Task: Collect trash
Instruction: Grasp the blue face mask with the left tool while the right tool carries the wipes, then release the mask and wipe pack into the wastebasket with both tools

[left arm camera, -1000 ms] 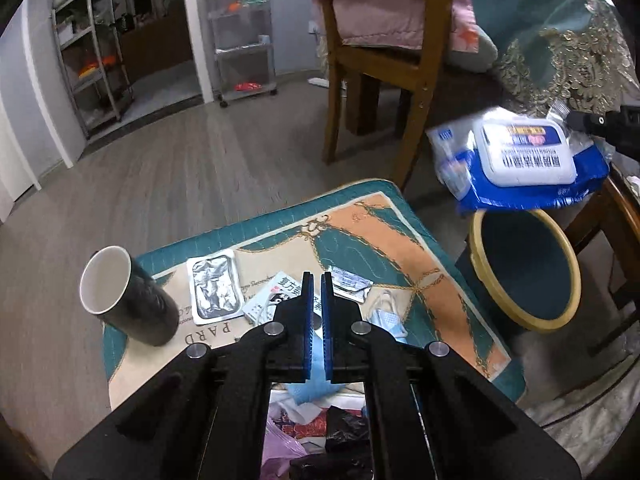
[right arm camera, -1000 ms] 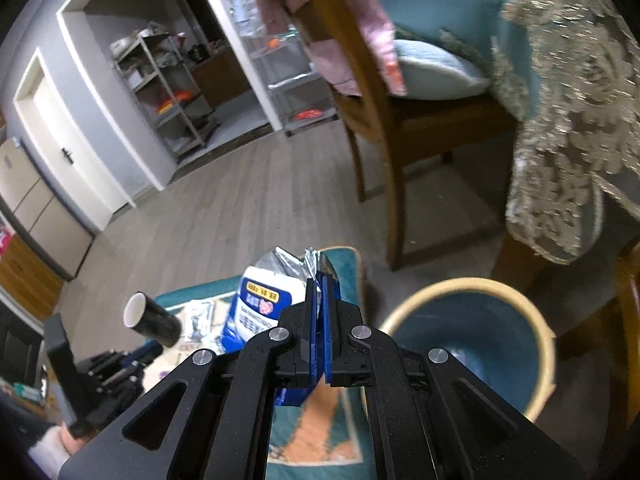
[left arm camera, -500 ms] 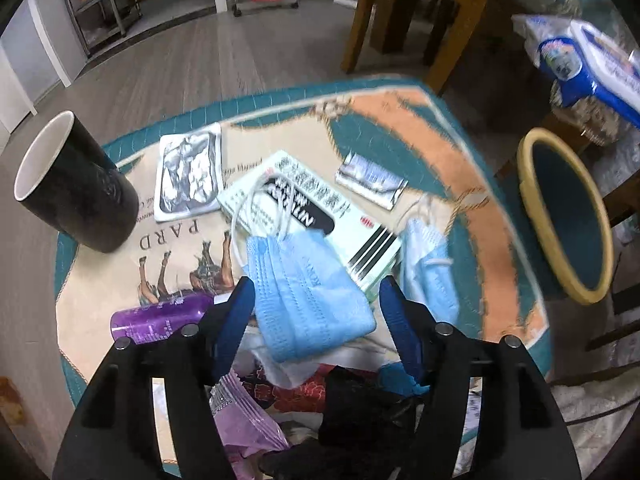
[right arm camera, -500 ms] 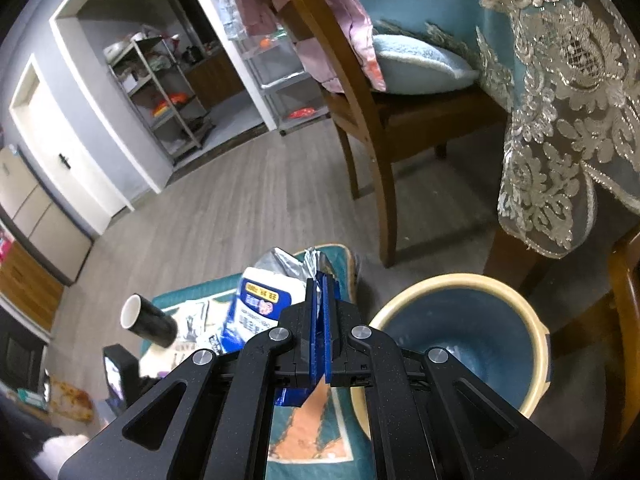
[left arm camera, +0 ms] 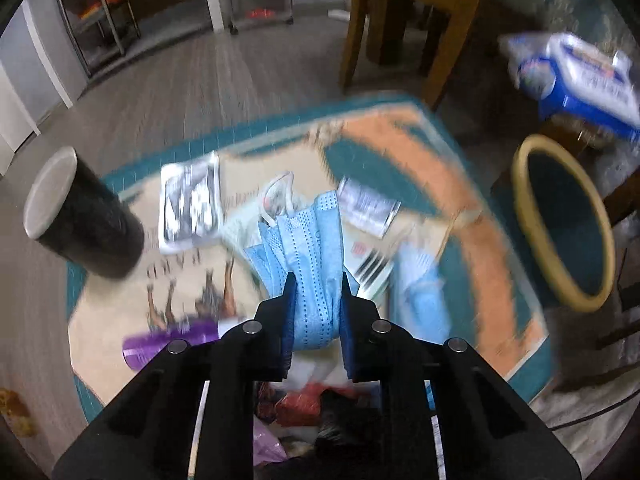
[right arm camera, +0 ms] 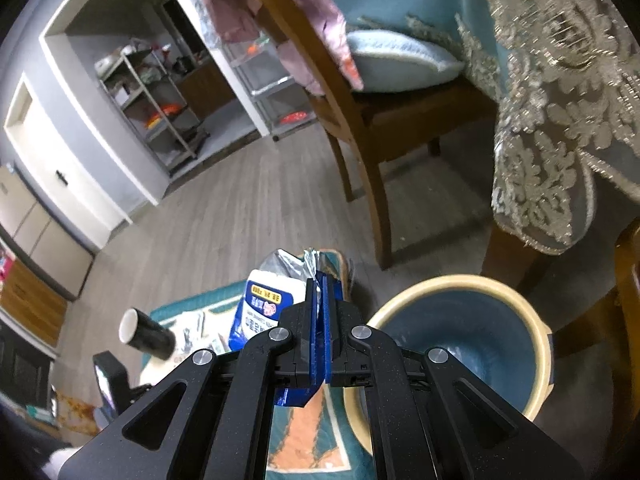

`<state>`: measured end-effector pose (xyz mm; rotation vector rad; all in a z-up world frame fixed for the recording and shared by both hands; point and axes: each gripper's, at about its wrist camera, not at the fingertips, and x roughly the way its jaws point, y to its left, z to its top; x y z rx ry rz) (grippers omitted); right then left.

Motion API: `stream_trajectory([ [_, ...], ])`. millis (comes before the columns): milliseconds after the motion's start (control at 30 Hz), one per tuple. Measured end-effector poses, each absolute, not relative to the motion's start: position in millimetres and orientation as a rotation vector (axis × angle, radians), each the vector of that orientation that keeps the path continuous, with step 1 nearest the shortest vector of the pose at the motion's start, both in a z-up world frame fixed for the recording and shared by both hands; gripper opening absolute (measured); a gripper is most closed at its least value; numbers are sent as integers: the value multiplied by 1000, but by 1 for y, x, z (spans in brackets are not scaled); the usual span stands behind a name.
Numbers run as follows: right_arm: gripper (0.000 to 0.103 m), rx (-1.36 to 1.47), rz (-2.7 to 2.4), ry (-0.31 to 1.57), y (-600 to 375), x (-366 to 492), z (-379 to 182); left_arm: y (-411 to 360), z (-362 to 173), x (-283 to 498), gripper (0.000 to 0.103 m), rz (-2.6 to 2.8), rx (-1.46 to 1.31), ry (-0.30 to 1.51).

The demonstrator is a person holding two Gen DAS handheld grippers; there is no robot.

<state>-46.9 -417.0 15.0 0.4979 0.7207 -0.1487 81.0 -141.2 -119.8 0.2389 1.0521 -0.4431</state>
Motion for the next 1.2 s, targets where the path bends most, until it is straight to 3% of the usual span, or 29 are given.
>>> stream_trajectory([
  [300, 4, 407, -265, 674, -447, -93, 38, -223, -48, 59, 18, -678, 197, 861],
  [800, 4, 364, -433, 949, -511, -101, -42, -371, -95, 19, 19, -954, 305, 976],
  [833, 5, 355, -438, 955, -511, -100, -44, -373, -98, 17, 22, -962, 313, 980],
  [867, 6, 355, -442, 960, -512, -100, -45, -376, -102, 17, 31, -972, 320, 989],
  [900, 9, 361, -446, 965, -512, -100, -47, -378, -106, 15, 37, -990, 328, 999],
  [967, 18, 376, -443, 958, -512, -100, -47, -378, -108, 13, 59, -990, 349, 979],
  [1067, 41, 394, -436, 944, -513, -99, -47, -369, -103, 10, 73, -993, 337, 950],
  [1200, 68, 406, -400, 896, -505, -95, -37, -353, -91, 13, 80, -972, 342, 917],
])
